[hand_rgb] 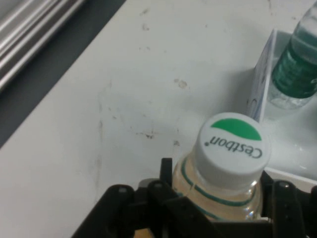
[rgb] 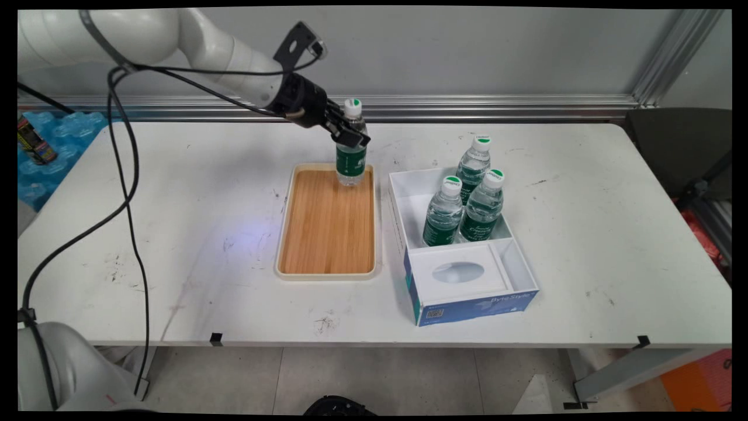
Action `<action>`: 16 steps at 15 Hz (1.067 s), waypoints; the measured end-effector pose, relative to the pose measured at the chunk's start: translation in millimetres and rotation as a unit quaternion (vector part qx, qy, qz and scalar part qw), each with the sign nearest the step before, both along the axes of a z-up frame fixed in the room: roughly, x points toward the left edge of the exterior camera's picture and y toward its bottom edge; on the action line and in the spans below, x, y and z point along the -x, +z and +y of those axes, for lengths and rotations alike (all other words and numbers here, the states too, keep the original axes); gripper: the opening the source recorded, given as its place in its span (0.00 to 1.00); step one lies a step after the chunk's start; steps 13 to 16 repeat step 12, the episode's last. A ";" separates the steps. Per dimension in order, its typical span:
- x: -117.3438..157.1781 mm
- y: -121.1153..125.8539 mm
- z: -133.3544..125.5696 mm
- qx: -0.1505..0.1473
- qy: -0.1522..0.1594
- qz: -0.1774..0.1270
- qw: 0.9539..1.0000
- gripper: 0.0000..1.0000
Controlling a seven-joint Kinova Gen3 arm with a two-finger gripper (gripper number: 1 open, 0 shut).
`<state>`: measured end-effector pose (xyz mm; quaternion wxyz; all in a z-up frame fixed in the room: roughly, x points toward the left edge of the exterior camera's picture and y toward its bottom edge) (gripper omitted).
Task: Place the picked object on the tray
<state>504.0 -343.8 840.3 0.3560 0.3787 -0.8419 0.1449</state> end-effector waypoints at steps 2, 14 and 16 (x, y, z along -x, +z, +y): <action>1.8 -10.6 -4.1 -0.005 0.001 0.001 1.000 0.00; 2.4 -36.5 -10.1 -0.010 -0.005 0.004 1.000 1.00; 2.4 -36.5 -10.1 -0.010 -0.005 0.004 1.000 1.00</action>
